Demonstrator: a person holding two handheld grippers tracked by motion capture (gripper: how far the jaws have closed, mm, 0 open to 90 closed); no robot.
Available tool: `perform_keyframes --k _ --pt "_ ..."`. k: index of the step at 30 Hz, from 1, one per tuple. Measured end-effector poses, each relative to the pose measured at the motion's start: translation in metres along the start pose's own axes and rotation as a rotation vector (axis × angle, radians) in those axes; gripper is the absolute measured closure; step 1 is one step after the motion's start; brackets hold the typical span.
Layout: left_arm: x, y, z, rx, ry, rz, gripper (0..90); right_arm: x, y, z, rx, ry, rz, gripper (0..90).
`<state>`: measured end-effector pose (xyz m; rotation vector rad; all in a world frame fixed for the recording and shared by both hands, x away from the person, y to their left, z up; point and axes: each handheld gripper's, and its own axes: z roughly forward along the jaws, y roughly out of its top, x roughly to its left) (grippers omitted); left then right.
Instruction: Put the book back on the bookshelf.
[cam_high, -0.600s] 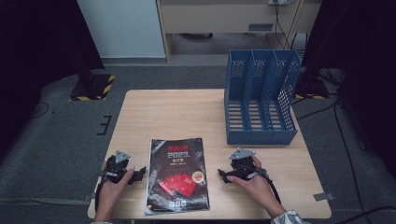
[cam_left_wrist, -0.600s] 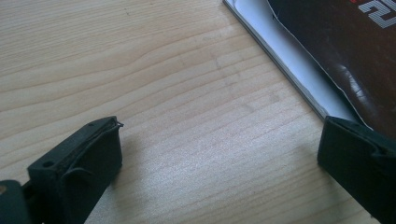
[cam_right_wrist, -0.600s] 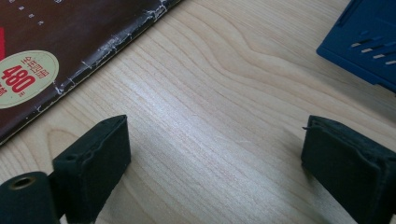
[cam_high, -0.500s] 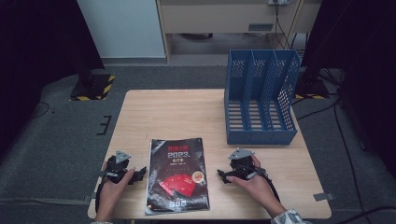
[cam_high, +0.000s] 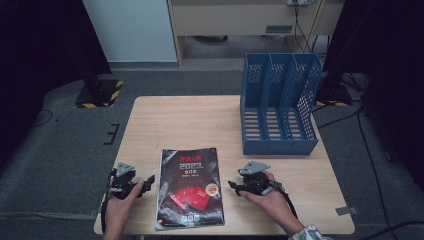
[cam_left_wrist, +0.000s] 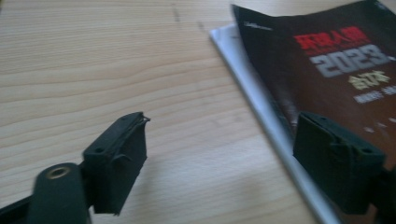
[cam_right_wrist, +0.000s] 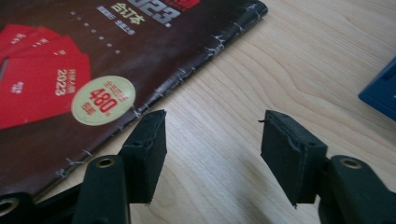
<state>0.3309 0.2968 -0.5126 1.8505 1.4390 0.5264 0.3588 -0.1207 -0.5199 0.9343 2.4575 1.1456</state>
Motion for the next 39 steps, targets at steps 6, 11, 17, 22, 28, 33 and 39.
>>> perform_keyframes --k 6,11,17,22,28,33,39 --pt "-0.026 -0.003 -0.006 0.036 -0.007 0.076 21.3 0.012 0.003 -0.001 -0.025 -0.008 -0.026 45.7" --pt "-0.037 -0.003 -0.006 0.046 -0.032 0.082 24.9 0.021 0.011 0.000 -0.052 0.039 -0.040 49.5" --pt "-0.048 0.001 0.006 0.053 -0.058 0.105 29.2 0.034 0.015 0.009 -0.055 0.114 -0.042 45.5" --pt "-0.052 -0.001 0.007 0.066 -0.040 0.131 25.4 0.045 0.016 0.016 -0.048 0.157 -0.036 31.8" --pt "-0.053 -0.002 0.013 0.094 -0.043 0.133 21.8 0.053 0.014 0.025 -0.022 0.158 -0.030 25.1" --pt "-0.055 -0.004 0.018 0.119 -0.037 0.151 21.3 0.056 0.012 0.030 -0.004 0.155 -0.035 23.4" --pt "-0.051 -0.002 0.026 0.111 -0.074 0.117 23.7 0.061 0.010 0.035 0.011 0.139 -0.073 21.3"
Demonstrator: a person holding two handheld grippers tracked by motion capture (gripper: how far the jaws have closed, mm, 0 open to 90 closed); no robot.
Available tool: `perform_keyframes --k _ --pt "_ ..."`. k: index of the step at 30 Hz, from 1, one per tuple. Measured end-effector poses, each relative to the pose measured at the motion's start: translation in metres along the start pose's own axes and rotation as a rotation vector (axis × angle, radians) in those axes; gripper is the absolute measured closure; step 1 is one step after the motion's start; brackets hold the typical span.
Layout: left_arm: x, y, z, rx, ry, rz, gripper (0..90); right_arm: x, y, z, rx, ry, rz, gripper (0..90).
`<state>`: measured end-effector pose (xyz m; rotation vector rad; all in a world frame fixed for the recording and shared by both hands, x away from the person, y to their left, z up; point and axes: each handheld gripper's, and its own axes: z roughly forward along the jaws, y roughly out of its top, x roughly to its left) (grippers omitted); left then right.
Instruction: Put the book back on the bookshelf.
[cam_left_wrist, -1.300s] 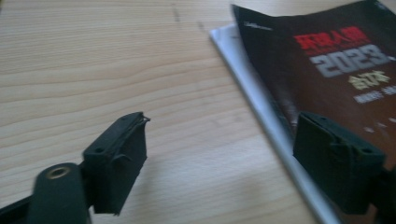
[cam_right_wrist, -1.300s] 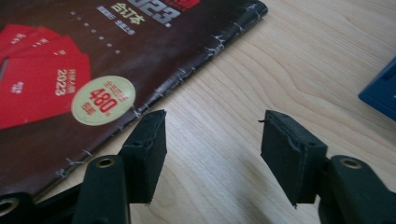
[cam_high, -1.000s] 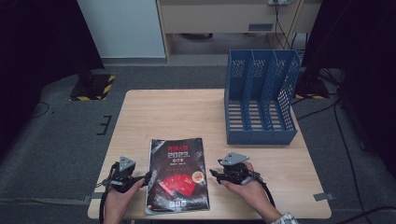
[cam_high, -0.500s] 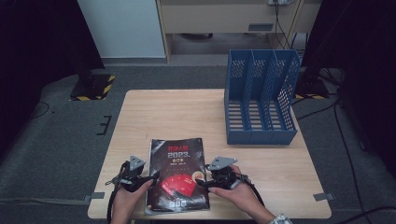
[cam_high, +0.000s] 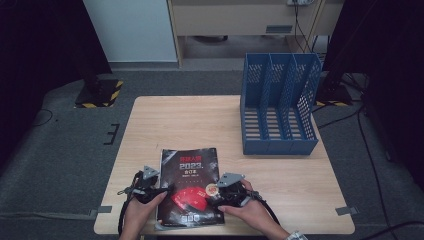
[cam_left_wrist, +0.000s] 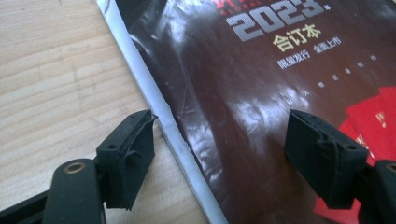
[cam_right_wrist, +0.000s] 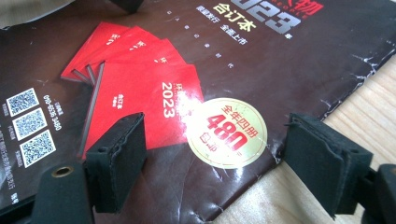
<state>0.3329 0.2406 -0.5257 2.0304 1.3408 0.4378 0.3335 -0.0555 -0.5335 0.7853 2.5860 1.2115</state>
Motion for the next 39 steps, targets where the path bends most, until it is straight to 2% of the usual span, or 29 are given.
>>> perform_keyframes --k 3,4,7,10,11,14,15,16,17,20,33,35,37,39 --pt "-0.001 0.001 0.001 -0.001 -0.002 0.002 24.0 0.000 -0.002 0.002 0.012 -0.004 0.004 20.0" --pt "-0.002 0.001 0.001 0.000 -0.011 0.016 26.9 0.000 -0.003 0.001 0.009 -0.001 0.025 20.2" --pt "-0.002 0.002 0.000 -0.004 -0.012 0.004 27.9 0.000 -0.004 0.001 0.009 -0.002 0.022 20.4" --pt "-0.001 0.004 -0.004 -0.047 -0.045 -0.019 31.2 0.001 -0.004 0.001 0.008 -0.005 0.020 20.6" --pt "-0.003 0.005 -0.005 -0.052 -0.056 -0.017 33.4 0.001 -0.004 0.001 0.008 -0.004 0.021 20.5" --pt "-0.006 0.006 -0.007 -0.063 -0.060 0.001 32.5 0.001 -0.004 0.001 0.008 -0.002 0.020 20.5" --pt "-0.009 0.007 -0.010 -0.080 -0.101 -0.008 34.1 0.001 -0.004 0.001 0.008 -0.002 0.019 20.5" --pt "-0.009 0.007 -0.010 -0.080 -0.101 -0.008 36.0 0.001 -0.004 0.001 0.008 -0.002 0.019 20.5" --pt "-0.010 0.006 -0.011 -0.068 -0.119 -0.010 36.3 0.001 -0.005 0.000 0.007 -0.002 0.019 20.5" --pt "-0.014 0.004 -0.008 -0.027 -0.112 0.022 35.9 0.002 -0.005 0.000 0.010 0.001 0.020 20.6" --pt "-0.017 0.012 0.008 -0.039 -0.125 0.045 39.6 0.011 -0.007 -0.003 0.006 -0.023 0.035 20.7" --pt "-0.017 0.012 0.008 -0.035 -0.132 0.046 43.0 0.012 -0.008 -0.003 0.006 -0.023 0.034 20.5" --pt "-0.017 0.011 0.007 -0.033 -0.131 0.054 51.7 0.013 -0.007 -0.002 0.006 -0.023 0.038 20.0" --pt "-0.016 0.010 0.005 -0.027 -0.140 0.040 62.6 0.012 -0.007 -0.002 0.007 -0.020 0.035 19.5"
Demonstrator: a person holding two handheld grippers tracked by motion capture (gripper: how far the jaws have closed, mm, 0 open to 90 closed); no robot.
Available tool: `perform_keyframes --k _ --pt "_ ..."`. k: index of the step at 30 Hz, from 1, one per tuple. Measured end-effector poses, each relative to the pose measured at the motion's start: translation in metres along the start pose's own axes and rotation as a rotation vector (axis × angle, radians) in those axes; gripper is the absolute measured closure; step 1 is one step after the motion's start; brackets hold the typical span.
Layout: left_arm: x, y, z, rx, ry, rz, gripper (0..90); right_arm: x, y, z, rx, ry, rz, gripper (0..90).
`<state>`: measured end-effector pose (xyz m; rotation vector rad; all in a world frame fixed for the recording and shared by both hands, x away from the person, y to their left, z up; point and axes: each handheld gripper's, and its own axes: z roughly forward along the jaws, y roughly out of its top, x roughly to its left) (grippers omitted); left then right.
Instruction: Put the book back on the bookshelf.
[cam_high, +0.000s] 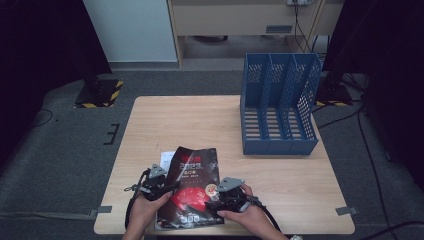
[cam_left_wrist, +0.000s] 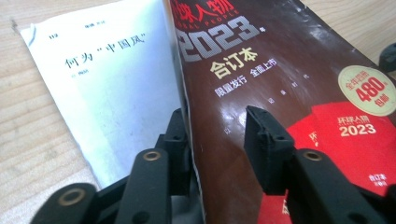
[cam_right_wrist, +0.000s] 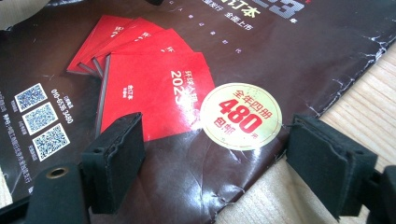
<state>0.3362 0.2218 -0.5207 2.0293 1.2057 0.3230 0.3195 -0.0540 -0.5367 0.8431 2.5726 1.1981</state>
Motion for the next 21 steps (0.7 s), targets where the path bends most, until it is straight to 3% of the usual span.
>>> perform_keyframes --k 3,7,8,10,11,12,13,15,19,21 --pt "-0.001 0.000 0.000 0.004 -0.019 0.002 64.8 0.000 0.000 0.000 0.002 -0.001 0.002 18.7" --pt "-0.004 0.002 0.003 0.006 -0.013 0.011 65.6 0.001 0.001 0.001 0.001 -0.003 0.003 17.8" --pt "-0.005 0.003 0.004 0.009 0.004 0.019 71.2 0.001 0.001 0.001 0.003 -0.003 0.002 17.2" --pt "-0.004 0.004 0.004 0.018 0.016 0.021 73.5 0.001 0.001 0.001 0.003 -0.002 0.003 17.1" --pt "-0.004 0.004 0.004 0.017 0.017 0.018 80.7 0.000 0.001 0.001 0.004 0.002 0.002 16.7" --pt "-0.003 0.005 0.002 0.017 0.015 0.011 80.7 0.000 0.001 0.001 0.004 0.002 0.002 16.7" --pt "-0.003 0.005 -0.003 -0.010 0.006 -0.004 85.9 -0.001 0.001 0.001 0.005 0.013 -0.003 15.9" --pt "-0.002 0.006 -0.004 -0.019 0.002 -0.005 88.7 -0.003 0.001 0.001 0.002 0.013 0.002 17.1" --pt "-0.004 0.009 -0.010 -0.062 -0.005 0.010 89.3 -0.007 0.001 -0.001 -0.005 0.023 0.015 18.4" --pt "-0.004 0.009 -0.015 -0.109 -0.015 0.010 89.2 -0.010 0.002 -0.003 -0.019 0.024 0.027 18.8"
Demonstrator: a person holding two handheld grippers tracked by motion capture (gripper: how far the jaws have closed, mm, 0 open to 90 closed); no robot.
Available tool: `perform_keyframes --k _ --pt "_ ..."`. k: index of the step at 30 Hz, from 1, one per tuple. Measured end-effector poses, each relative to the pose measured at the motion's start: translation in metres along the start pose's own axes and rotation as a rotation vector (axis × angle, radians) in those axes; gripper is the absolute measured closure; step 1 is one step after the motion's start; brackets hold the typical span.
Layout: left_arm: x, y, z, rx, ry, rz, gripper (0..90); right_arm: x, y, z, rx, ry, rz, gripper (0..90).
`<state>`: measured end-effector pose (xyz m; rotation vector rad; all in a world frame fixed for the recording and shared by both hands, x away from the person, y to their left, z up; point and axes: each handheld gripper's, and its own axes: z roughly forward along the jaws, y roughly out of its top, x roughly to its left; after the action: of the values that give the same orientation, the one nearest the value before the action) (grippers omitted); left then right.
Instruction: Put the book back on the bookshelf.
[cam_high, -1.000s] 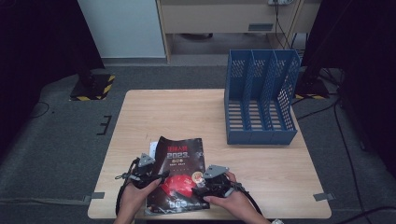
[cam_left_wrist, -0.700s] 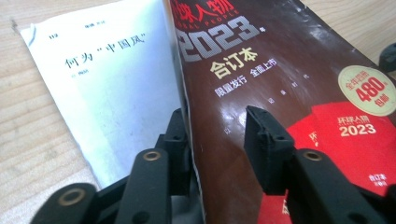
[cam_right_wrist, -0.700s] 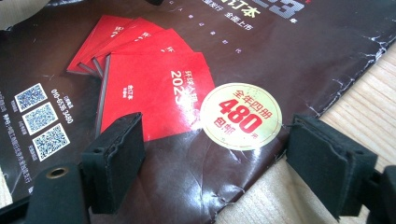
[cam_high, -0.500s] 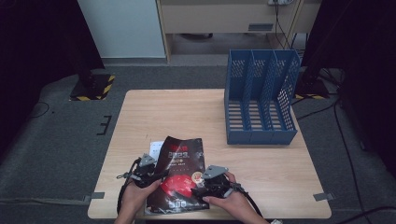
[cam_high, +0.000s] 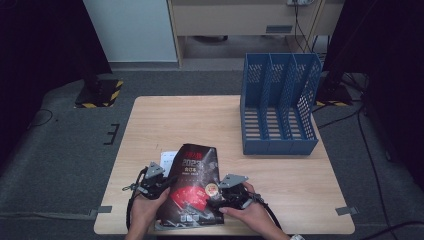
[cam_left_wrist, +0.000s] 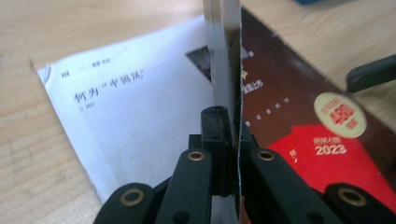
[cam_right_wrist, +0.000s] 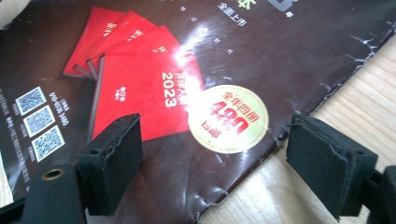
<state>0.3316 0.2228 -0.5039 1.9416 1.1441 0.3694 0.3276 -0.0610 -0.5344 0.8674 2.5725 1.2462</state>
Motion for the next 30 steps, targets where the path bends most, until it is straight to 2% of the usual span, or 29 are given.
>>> perform_keyframes --k 3,5,7,12,14,20,23,30 --pt "0.000 0.001 -0.004 -0.031 -0.015 0.000 89.2 -0.002 0.001 0.000 -0.009 0.007 0.015 18.7" --pt "0.000 0.001 -0.008 -0.054 -0.022 0.001 89.1 -0.006 0.002 0.000 0.001 0.029 0.035 17.0" --pt "-0.002 0.002 -0.013 -0.079 -0.024 0.022 89.2 -0.008 0.003 0.001 0.000 0.036 0.044 16.4" --pt "-0.004 0.004 -0.016 -0.110 -0.030 0.036 89.3 -0.011 0.005 0.002 0.013 0.051 0.055 13.8" --pt "-0.006 0.006 -0.021 -0.141 -0.041 0.045 89.3 -0.014 0.006 0.002 0.021 0.059 0.057 12.0" --pt "-0.008 0.008 -0.027 -0.181 -0.054 0.049 89.4 -0.021 0.013 0.004 0.019 0.083 0.080 11.9" --pt "-0.008 0.008 -0.028 -0.189 -0.057 0.051 89.3 -0.024 0.017 0.007 0.030 0.086 0.072 11.8" --pt "-0.008 0.009 -0.031 -0.207 -0.060 0.056 89.4 -0.032 0.024 0.015 0.053 0.102 0.105 11.7"
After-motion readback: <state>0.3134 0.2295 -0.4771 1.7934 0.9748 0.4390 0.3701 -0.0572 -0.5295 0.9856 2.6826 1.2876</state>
